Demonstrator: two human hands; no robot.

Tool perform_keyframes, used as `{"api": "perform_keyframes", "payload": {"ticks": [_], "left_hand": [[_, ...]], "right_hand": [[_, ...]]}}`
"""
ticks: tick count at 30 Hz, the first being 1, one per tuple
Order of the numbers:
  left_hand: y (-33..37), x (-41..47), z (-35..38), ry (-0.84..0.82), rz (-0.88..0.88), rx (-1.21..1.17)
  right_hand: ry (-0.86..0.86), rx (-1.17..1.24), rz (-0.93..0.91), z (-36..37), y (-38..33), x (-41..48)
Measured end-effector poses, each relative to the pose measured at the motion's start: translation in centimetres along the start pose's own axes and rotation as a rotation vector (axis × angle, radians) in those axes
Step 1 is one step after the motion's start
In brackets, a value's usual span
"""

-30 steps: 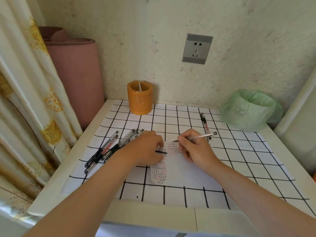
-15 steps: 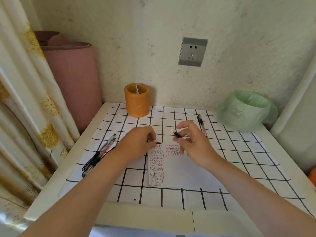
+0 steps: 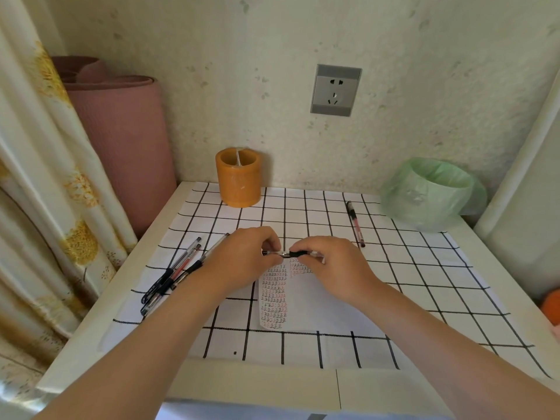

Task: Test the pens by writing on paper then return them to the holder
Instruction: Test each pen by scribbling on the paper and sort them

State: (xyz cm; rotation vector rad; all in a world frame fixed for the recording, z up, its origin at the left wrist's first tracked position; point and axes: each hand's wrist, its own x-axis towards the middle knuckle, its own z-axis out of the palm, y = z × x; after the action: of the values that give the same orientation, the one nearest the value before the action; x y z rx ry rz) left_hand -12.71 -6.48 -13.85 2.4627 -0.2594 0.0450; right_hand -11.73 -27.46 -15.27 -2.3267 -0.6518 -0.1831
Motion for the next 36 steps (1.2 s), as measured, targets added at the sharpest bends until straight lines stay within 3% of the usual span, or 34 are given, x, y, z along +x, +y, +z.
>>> {"api": "perform_keyframes", "payload": {"ticks": [5, 8, 10, 16, 19, 24, 26, 29, 32, 36], "left_hand": [[1.6, 0.1, 0.5, -0.040, -0.119, -0.212], [2.9, 0.0, 1.0, -0.117, -0.189, -0.363], [3.8, -0.1, 1.4, -0.180, -0.237, -0.420], [6.6, 0.2, 1.4, -0.244, -0.322, -0.529], [8.0, 0.3, 1.5, -0.256, -0.307, -0.501], [10.1, 1.8, 1.9, -0.071, -0.294, -0.474], [10.8, 2.3, 2.2, -0.095, -0.230, -0.532], [11.9, 3.0, 3.4, -0.128, -0.156, -0.531], [12.5, 4.1, 5.5, -0.014, -0.133, -0.509], [11.8, 5.6, 7.8, 0.016, -0.035, -0.192]], "right_hand": [[-0.044, -0.353, -0.172, -0.4, -0.4, 0.0], [-0.008, -0.623, -0.147, -0.5, -0.9, 0.0], [0.003, -0.665, -0.150, -0.8, -1.3, 0.0], [0.095, -0.579, -0.165, -3.0, -0.7, -0.5], [0.026, -0.477, -0.133, -4.2, -0.2, -1.0], [0.005, -0.180, -0.075, -6.2, 2.5, -2.6], [0.034, -0.082, -0.057, -7.1, 3.7, -3.0], [0.088, -0.034, 0.004, -8.4, 5.4, -3.7], [0.178, -0.043, 0.073, -10.1, 7.0, -4.3], [0.414, -0.084, 0.115, -13.4, 8.5, -3.4]]}}
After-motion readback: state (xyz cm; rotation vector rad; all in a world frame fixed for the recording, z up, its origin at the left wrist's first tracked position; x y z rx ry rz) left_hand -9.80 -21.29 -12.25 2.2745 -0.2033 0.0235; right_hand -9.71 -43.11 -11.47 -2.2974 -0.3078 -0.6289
